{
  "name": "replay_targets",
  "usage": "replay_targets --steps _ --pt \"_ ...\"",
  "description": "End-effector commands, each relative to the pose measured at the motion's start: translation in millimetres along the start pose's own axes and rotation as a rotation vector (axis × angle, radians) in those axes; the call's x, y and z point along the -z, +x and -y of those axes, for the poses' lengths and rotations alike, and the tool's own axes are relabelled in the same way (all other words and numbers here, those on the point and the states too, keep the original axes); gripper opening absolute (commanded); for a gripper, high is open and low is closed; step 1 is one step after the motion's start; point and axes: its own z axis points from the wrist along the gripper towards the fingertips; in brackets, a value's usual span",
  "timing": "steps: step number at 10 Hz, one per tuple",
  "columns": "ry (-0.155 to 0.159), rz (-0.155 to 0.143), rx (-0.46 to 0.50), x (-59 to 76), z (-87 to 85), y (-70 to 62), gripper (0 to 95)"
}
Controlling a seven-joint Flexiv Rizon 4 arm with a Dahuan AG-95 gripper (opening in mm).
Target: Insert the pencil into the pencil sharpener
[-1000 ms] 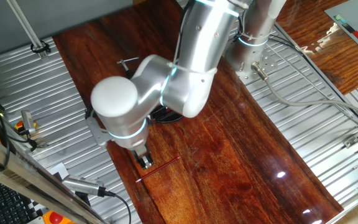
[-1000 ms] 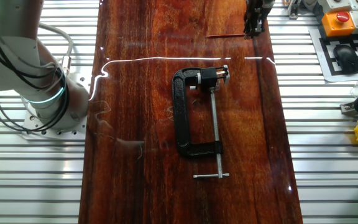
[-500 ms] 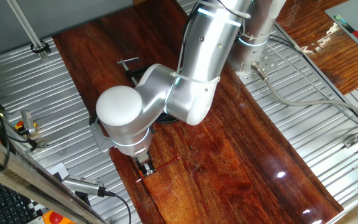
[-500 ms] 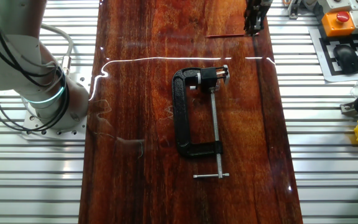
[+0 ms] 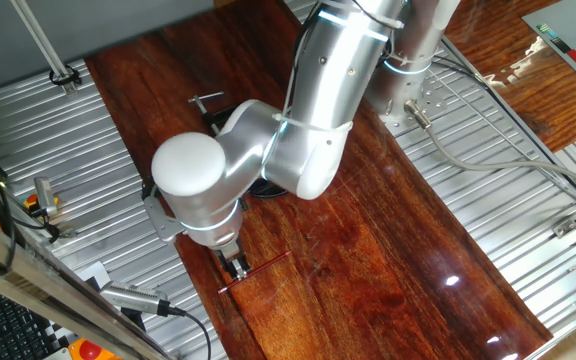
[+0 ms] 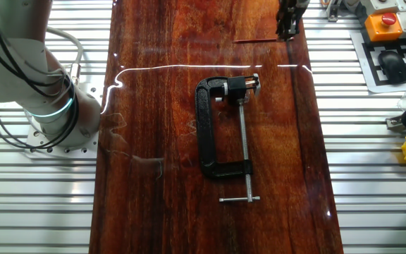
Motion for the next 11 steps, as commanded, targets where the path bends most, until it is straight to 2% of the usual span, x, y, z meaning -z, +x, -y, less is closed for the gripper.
replay_targets --steps 1,6,11 --pt "-0.007 0.010 -0.021 -11.1 -4.3 0.9 19.0" --pt "-0.007 0.022 -0.035 -23.4 -9.1 2.0 19.0" --pt "-0.005 0.039 -0.032 -30.6 -10.4 11.2 19.0"
